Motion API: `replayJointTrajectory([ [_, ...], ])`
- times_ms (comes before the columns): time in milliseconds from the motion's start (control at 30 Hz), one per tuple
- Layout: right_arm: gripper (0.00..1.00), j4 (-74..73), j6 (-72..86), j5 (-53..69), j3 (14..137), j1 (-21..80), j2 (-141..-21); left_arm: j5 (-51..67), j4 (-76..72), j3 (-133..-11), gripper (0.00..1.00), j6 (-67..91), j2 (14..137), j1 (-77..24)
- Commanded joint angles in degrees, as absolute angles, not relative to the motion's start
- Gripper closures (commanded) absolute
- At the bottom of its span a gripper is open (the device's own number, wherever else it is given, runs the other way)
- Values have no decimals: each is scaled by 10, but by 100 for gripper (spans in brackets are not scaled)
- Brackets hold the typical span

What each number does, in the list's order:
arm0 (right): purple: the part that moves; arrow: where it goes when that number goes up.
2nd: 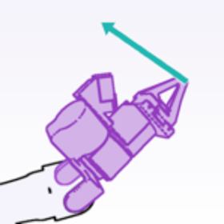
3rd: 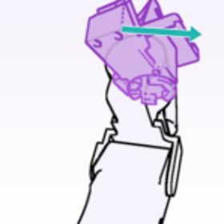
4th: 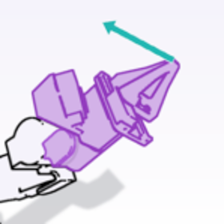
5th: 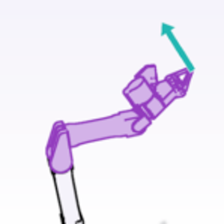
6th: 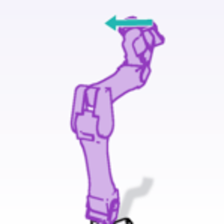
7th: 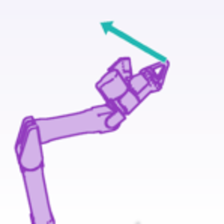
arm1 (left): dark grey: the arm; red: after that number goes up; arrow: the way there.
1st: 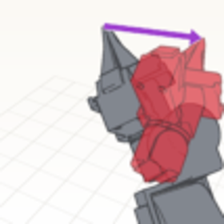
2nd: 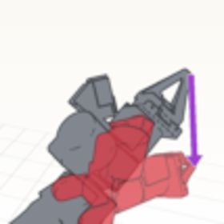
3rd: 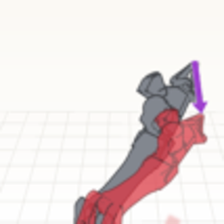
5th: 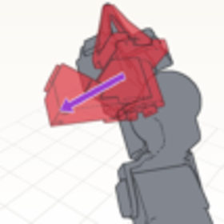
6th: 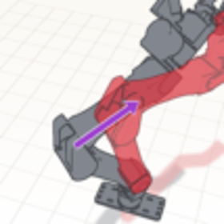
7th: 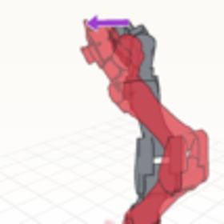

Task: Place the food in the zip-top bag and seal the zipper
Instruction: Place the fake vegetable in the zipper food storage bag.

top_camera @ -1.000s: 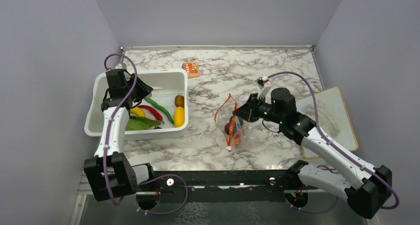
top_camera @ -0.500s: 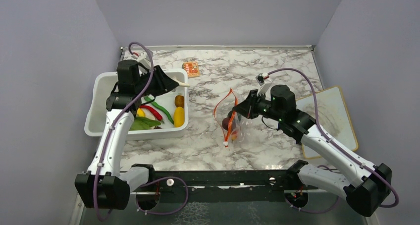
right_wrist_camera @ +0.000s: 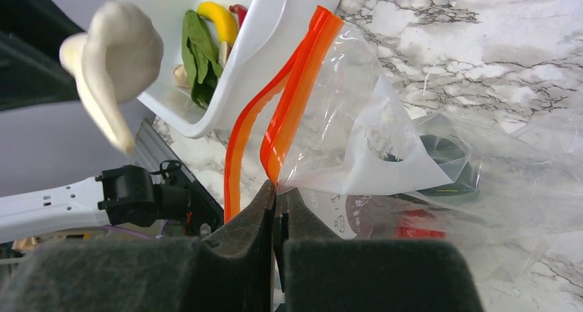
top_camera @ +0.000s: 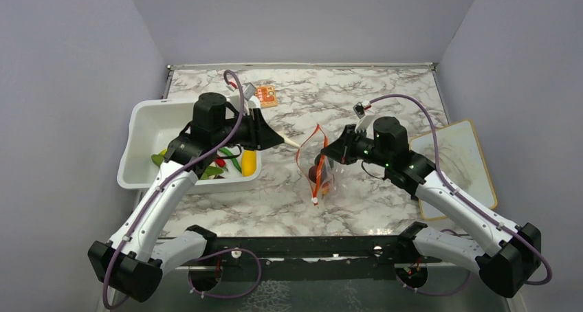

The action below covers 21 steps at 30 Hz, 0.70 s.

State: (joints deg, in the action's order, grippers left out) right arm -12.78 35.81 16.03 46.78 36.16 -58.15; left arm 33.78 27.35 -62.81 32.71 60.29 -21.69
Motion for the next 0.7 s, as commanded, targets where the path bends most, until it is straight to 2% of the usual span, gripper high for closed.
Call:
replayJointTrajectory([
  [0, 99, -99, 371, 182, 477, 365, -586, 328, 231, -610, 64, 337, 593, -275],
  [333, 99, -95, 374, 199, 473, 364, -589, 283, 215, -615, 64, 290, 662, -385],
  [667, 99, -100, 350, 227, 481, 365, -590, 275, 186, -608, 64, 101, 655, -403],
])
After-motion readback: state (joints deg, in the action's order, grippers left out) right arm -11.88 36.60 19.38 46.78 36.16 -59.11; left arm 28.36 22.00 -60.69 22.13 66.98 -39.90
